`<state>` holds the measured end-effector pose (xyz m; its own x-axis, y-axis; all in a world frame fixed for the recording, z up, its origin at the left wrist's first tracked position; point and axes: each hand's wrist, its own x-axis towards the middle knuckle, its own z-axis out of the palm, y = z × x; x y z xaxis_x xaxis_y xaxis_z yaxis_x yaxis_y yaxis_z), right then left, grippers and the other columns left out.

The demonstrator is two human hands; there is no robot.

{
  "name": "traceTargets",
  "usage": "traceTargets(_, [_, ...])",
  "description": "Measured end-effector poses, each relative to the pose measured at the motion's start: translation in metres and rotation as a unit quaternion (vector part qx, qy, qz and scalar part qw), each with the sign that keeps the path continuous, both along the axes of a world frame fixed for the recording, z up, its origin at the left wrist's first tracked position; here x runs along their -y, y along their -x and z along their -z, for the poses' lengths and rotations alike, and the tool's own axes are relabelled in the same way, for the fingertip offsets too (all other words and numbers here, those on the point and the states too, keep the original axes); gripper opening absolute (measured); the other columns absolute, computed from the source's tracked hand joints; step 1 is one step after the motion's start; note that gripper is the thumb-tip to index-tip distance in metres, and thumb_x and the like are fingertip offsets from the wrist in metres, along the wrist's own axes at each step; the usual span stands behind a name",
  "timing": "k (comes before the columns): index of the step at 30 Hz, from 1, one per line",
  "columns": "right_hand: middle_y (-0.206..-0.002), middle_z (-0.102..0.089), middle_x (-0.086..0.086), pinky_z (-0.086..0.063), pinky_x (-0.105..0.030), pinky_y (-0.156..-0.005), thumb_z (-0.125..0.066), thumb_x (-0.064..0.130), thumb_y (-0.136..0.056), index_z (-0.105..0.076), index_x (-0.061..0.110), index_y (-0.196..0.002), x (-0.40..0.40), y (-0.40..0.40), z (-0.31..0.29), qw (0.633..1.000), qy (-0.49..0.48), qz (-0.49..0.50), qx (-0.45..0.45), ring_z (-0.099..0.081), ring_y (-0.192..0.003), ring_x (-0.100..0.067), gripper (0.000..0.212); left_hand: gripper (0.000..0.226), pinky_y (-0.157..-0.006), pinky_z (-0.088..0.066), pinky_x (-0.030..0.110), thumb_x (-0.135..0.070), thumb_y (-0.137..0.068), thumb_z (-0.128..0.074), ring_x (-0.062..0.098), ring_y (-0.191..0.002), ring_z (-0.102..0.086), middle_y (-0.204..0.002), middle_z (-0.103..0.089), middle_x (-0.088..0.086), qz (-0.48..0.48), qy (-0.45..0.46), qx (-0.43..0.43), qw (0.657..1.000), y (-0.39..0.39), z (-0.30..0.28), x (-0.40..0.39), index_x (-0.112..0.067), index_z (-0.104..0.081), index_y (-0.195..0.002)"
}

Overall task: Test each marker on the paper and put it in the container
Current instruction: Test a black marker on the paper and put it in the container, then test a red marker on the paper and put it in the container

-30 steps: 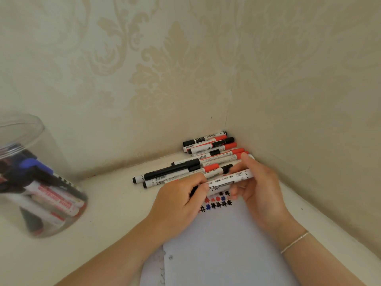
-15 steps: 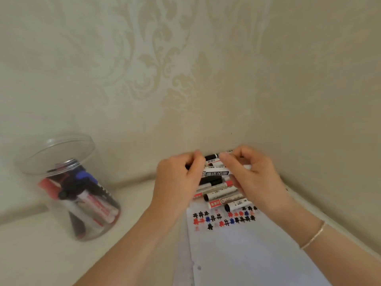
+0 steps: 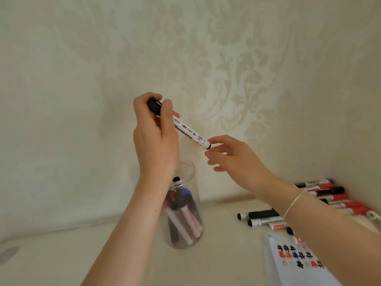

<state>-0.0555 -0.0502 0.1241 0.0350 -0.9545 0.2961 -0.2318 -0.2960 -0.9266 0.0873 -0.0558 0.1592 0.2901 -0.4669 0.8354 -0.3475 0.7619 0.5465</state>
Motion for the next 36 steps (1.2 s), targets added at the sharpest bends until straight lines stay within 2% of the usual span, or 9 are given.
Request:
traceTargets(5, [-0.123, -0.057, -0.006, -0.048, -0.036, -0.093, -0.054, 0.031, -0.094, -0.038, 0.023, -0.141, 0.017, -0.039, 0.005, 0.990, -0.124, -0.048, -0.041, -0.059, -0.101, -0.020, 0.050, 0.014, -0.065, -0.043, 0.027, -0.025, -0.100, -0.038, 0.003, -0.063, -0.057, -0.068, -0.059, -0.011, -0.091, -0.003, 0.049, 0.995, -0.029, 0.004, 0.014, -0.017, -0.044, -0.109])
traceTargets(9, [-0.093, -0.061, -0.001, -0.052, -0.029, -0.068, -0.041, 0.020, -0.096, -0.049, 0.022, -0.135, 0.025, -0.053, 0.018, 0.989, -0.091, -0.012, -0.113, -0.054, -0.068, -0.014, 0.040, 0.006, -0.065, -0.047, 0.035, -0.026, -0.101, -0.040, 0.012, -0.063, -0.059, -0.068, -0.060, -0.008, -0.087, -0.063, 0.112, 0.988, -0.039, 0.023, 0.024, -0.020, -0.043, -0.102])
traceTargets(11, [-0.101, -0.064, -0.001, -0.049, -0.022, -0.061, -0.038, 0.020, -0.095, -0.053, 0.023, -0.132, 0.026, -0.052, 0.021, 0.989, -0.062, 0.014, -0.135, -0.056, -0.066, -0.010, 0.039, 0.012, -0.065, -0.052, 0.042, -0.032, -0.099, -0.043, 0.019, -0.063, -0.063, -0.068, -0.062, -0.003, -0.060, -0.130, 0.171, 0.975, -0.044, 0.029, 0.029, -0.020, -0.045, -0.099])
traceTargets(15, [-0.101, -0.067, 0.000, -0.056, -0.043, -0.076, -0.037, 0.021, -0.092, -0.059, 0.028, -0.125, 0.024, -0.042, 0.024, 0.986, -0.039, 0.061, -0.150, -0.065, -0.077, -0.019, 0.040, 0.021, -0.066, -0.056, 0.046, -0.041, -0.094, -0.052, 0.012, -0.060, -0.068, -0.067, -0.066, -0.001, 0.034, -0.210, 0.233, 0.949, -0.044, 0.023, 0.027, -0.021, -0.050, -0.095])
traceTargets(19, [-0.095, -0.069, -0.002, -0.056, -0.043, -0.074, -0.037, 0.017, -0.091, -0.063, 0.035, -0.108, 0.017, -0.022, 0.023, 0.986, -0.034, 0.096, -0.136, -0.062, -0.070, -0.018, 0.035, 0.022, -0.063, -0.056, 0.042, -0.041, -0.093, -0.055, 0.010, -0.057, -0.068, -0.071, -0.068, -0.002, 0.046, -0.148, 0.265, 0.952, -0.025, 0.015, 0.021, -0.020, -0.049, -0.097])
traceTargets(23, [-0.102, -0.070, -0.003, -0.052, -0.036, -0.081, -0.039, 0.020, -0.092, -0.065, 0.027, -0.117, 0.010, 0.001, 0.020, 0.981, -0.021, 0.124, -0.149, -0.061, -0.074, -0.015, 0.037, 0.024, -0.061, -0.053, 0.044, -0.043, -0.095, -0.050, 0.019, -0.059, -0.067, -0.071, -0.065, 0.001, -0.001, -0.089, 0.313, 0.946, -0.001, 0.018, 0.027, -0.020, -0.046, -0.097])
traceTargets(27, [-0.086, -0.071, -0.002, -0.056, -0.036, -0.071, -0.041, 0.020, -0.091, -0.068, 0.024, -0.109, 0.002, 0.026, 0.018, 0.979, -0.029, 0.139, -0.147, -0.065, -0.068, -0.018, 0.033, 0.025, -0.065, -0.054, 0.044, -0.047, -0.091, -0.055, 0.014, -0.063, -0.067, -0.071, -0.067, -0.001, 0.056, -0.184, 0.426, 0.884, 0.026, 0.032, 0.032, -0.022, -0.050, -0.091])
traceTargets(32, [-0.092, -0.071, -0.001, -0.051, -0.028, -0.070, -0.042, 0.017, -0.092, -0.071, 0.022, -0.104, -0.008, 0.046, 0.023, 0.983, -0.039, 0.144, -0.111, -0.064, -0.080, -0.016, 0.031, 0.014, -0.072, -0.055, 0.036, -0.034, -0.089, -0.062, 0.014, -0.074, -0.067, -0.079, -0.068, -0.002, 0.102, -0.260, 0.508, 0.815, 0.058, 0.023, 0.032, -0.020, -0.064, -0.089])
traceTargets(36, [-0.092, -0.070, -0.014, -0.057, -0.042, -0.072, -0.047, 0.028, -0.093, -0.071, 0.008, -0.093, -0.006, 0.056, 0.031, 0.986, -0.054, 0.144, -0.058, -0.066, -0.087, -0.029, 0.031, 0.018, -0.079, -0.051, 0.033, -0.031, -0.090, -0.057, 0.019, -0.083, -0.065, -0.083, -0.067, -0.002, 0.122, -0.369, 0.644, 0.659, 0.080, 0.015, 0.025, -0.021, -0.066, -0.079])
